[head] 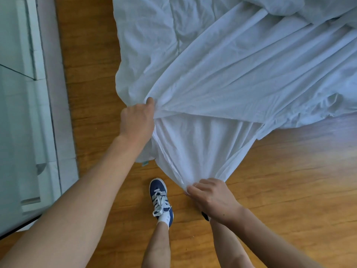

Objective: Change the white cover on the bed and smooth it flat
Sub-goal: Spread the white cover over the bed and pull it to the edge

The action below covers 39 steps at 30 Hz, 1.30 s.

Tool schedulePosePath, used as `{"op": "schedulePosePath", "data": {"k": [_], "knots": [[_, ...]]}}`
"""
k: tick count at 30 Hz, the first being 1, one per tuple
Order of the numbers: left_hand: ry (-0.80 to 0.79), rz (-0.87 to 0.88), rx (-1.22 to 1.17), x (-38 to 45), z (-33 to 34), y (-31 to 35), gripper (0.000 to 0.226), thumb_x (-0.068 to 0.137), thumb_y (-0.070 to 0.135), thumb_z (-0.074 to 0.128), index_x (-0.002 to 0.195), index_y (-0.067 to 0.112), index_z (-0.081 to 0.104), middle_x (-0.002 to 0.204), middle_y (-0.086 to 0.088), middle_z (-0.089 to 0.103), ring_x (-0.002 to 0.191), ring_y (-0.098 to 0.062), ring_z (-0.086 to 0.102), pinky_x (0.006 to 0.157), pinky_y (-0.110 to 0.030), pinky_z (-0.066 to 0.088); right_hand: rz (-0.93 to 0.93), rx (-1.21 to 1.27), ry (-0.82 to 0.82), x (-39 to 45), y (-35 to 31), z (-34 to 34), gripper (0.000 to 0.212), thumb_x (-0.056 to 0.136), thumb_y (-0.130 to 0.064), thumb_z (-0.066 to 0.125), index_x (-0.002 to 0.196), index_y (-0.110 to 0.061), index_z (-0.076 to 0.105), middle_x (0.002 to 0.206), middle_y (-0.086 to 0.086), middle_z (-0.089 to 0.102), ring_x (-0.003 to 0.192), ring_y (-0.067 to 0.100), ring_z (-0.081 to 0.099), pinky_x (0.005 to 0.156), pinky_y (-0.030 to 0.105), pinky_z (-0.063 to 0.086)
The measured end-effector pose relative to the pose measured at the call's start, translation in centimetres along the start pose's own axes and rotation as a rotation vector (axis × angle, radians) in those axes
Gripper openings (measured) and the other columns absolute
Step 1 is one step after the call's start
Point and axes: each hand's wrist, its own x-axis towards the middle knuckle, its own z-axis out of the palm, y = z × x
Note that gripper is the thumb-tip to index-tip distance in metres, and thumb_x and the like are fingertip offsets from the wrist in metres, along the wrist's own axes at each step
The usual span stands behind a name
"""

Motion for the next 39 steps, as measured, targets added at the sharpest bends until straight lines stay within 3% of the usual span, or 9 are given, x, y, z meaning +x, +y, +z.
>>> {"op": "schedulePosePath", "data": {"k": [7,12,16,19,23,28,31,34,39], "knots": [[0.053,-0.076,-0.222,-3.8,1.4,-0.5,0.024,0.089,0.016,0.060,0.110,0.012,0.050,0.099,-0.008,0.053,0.081,-0.026,0.058,0.057,-0.032,0.033,0.223,-0.008,0.017,0.8,0.0,2.7,0.029,0.094,-0.027,0.044,0.075,-0.015,0.063,0.063,-0.004,0.053,0.052,0.013,0.047,0.044,0.030,0.047],[0.074,-0.236,-0.445,-5.5,2.4,-0.5,0.035,0.087,0.019,0.065,0.117,0.013,0.050,0.114,-0.006,0.052,0.093,-0.024,0.059,0.067,-0.030,0.039,0.426,0.039,-0.002,2.7,-0.7,3.1,0.039,0.090,-0.051,0.042,0.099,-0.020,0.062,0.059,-0.009,0.057,0.050,0.012,0.055,0.046,0.026,0.047],[0.039,-0.220,-0.575,-6.5,3.7,-1.1,0.080,0.081,0.032,0.074,0.145,0.017,0.028,0.144,-0.005,0.035,0.129,-0.021,0.040,0.091,-0.031,0.039,0.500,0.050,-0.118,4.9,-1.0,3.5,0.035,0.095,-0.039,0.051,0.126,-0.022,0.053,0.059,-0.003,0.053,0.055,0.025,0.059,0.045,0.028,0.032],[-0.143,-0.273,-0.917,-6.4,4.5,-2.0,0.105,0.076,0.047,0.076,0.153,0.024,0.010,0.154,0.000,0.023,0.141,-0.016,0.026,0.111,-0.037,0.032,0.412,0.075,-0.069,6.0,-1.3,3.6,0.014,0.094,-0.024,0.055,0.100,-0.018,0.065,0.060,-0.002,0.057,0.049,0.023,0.053,0.045,0.027,0.028],[-0.212,-0.404,-1.246,-6.1,3.9,-2.7,0.094,0.073,0.063,0.065,0.149,0.024,0.025,0.128,0.012,0.051,0.114,-0.002,0.051,0.089,-0.022,0.046,0.417,0.015,-0.035,5.5,-1.2,4.2,0.022,0.087,-0.022,0.059,0.066,-0.017,0.060,0.074,-0.002,0.052,0.060,0.017,0.046,0.048,0.026,0.030],[-0.072,-0.496,-1.052,-4.0,4.1,-3.2,0.024,0.097,0.039,0.051,0.112,0.019,0.054,0.102,0.000,0.057,0.091,-0.017,0.056,0.064,-0.016,0.040,0.606,0.237,-0.030,4.2,-1.2,5.3,0.007,0.090,-0.023,0.062,0.088,-0.017,0.066,0.093,-0.005,0.061,0.080,0.016,0.055,0.070,0.029,0.045],[0.051,-0.395,-0.927,-3.9,4.0,-2.9,0.032,0.093,0.037,0.060,0.117,0.017,0.053,0.116,0.001,0.049,0.095,-0.009,0.051,0.069,-0.012,0.038,0.965,0.606,0.154,4.0,-1.1,4.4,0.023,0.090,-0.028,0.061,0.113,-0.025,0.061,0.103,-0.014,0.063,0.097,0.001,0.056,0.083,0.020,0.044],[0.159,-0.231,-0.737,-4.5,4.4,-2.4,0.033,0.089,0.037,0.065,0.109,0.010,0.062,0.114,0.000,0.047,0.101,-0.010,0.045,0.079,-0.021,0.039,1.234,0.699,0.510,4.2,-1.6,3.3,0.029,0.087,-0.009,0.056,0.113,-0.023,0.058,0.101,-0.011,0.060,0.097,0.009,0.057,0.079,0.024,0.046],[0.253,-0.390,-0.910,-5.3,4.7,-1.5,0.027,0.098,0.017,0.050,0.071,0.015,0.044,0.070,0.006,0.042,0.059,-0.002,0.036,0.055,-0.020,0.029,1.184,0.460,0.701,5.7,-1.9,2.1,0.025,0.087,0.000,0.053,0.103,-0.020,0.057,0.100,-0.008,0.056,0.090,0.011,0.054,0.077,0.031,0.048]]}}
